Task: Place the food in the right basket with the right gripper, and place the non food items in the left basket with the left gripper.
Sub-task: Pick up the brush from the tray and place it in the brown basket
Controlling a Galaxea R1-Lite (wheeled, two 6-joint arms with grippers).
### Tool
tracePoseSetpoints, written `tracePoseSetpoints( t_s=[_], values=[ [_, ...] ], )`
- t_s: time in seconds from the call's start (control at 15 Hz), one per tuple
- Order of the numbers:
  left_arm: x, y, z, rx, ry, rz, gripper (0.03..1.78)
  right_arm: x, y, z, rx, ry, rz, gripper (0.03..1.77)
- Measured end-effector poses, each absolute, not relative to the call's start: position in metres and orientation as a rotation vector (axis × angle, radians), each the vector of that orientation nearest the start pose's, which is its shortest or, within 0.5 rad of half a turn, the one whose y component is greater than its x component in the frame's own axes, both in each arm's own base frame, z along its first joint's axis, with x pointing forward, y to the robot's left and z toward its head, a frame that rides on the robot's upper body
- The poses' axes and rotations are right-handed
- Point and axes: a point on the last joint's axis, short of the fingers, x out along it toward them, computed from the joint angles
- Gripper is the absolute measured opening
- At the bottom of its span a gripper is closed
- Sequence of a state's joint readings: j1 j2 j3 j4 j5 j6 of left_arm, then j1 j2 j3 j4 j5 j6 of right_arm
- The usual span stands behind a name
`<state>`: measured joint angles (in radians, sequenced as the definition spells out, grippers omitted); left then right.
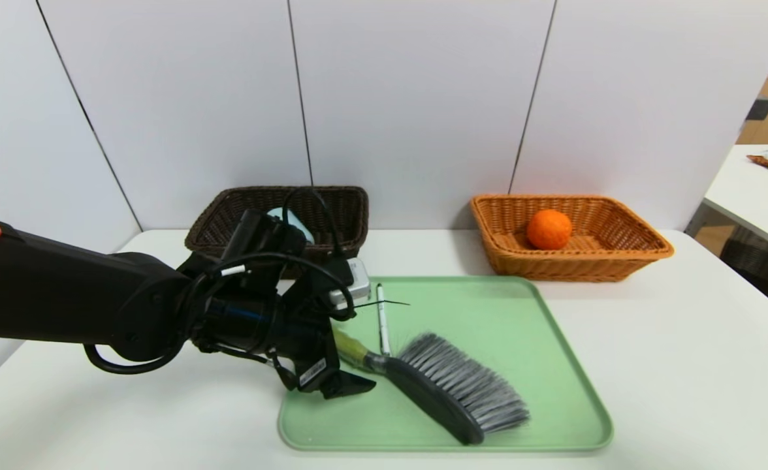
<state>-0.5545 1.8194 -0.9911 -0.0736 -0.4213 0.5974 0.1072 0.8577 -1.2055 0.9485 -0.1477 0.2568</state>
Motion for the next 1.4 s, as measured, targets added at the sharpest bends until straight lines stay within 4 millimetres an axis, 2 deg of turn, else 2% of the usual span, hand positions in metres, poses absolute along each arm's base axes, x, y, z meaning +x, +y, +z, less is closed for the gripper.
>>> tracePoseSetpoints(
  t_s=[0.4,0.67,0.87,1.4],
  values=[
    [0.274,-0.181,0.142,0.561,0.523,-1.166,1.69,0.026,-0.001,0.299,0.177,0.585,-0.118,1.69],
    [0.272,-0.18,0.152,0.558,0.651,-1.189,1.69,0.027,0.0,0.299,0.178,0.588,-0.117,1.69],
    [0.278,-0.184,0.157,0.565,0.673,-1.196,1.69,0.027,0.0,0.298,0.178,0.59,-0.118,1.69],
    [0.294,-0.194,0.147,0.568,0.697,-1.201,1.69,0.028,-0.001,0.296,0.181,0.598,-0.13,1.69]
  ],
)
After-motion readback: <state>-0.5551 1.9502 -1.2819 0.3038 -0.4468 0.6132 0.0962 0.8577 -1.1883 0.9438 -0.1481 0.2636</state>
